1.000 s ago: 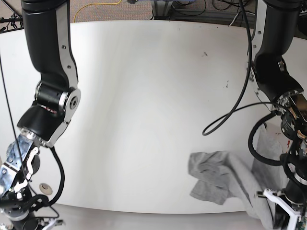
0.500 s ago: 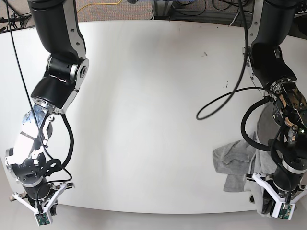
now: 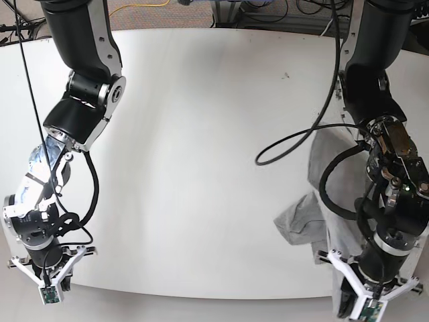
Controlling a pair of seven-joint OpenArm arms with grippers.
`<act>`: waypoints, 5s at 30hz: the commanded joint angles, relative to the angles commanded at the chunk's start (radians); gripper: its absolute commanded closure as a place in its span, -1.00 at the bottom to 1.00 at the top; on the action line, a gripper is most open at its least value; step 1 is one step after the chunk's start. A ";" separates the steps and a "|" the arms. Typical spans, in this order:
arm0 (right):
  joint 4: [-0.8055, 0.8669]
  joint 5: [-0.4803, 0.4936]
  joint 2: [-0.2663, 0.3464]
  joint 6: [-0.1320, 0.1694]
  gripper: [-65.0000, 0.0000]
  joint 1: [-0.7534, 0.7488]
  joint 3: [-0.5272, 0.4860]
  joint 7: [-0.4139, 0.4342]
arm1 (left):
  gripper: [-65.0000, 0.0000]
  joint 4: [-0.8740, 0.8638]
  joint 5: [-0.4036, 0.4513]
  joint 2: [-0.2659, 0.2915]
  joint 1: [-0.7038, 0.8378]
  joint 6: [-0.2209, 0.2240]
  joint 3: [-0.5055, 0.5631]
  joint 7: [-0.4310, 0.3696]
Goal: Fold the T-shirt properly
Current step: 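Lift the T-shirt with both grippers and swing it over the table, then lower the held T-shirt onto the table, stretching it between grippers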
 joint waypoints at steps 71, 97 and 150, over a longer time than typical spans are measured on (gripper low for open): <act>0.002 0.000 -0.209 0.002 -0.12 -0.353 0.018 0.003 | 0.97 0.006 0.009 -0.124 0.732 -0.152 -0.206 0.092; -0.265 0.235 -0.221 0.061 -0.35 -0.414 0.023 0.095 | 0.97 0.005 0.011 -0.152 0.809 -0.150 -0.295 0.092; -0.184 0.235 -0.229 0.014 1.00 -0.437 0.017 0.106 | 0.97 0.005 0.005 -0.147 0.815 -0.153 -0.287 0.092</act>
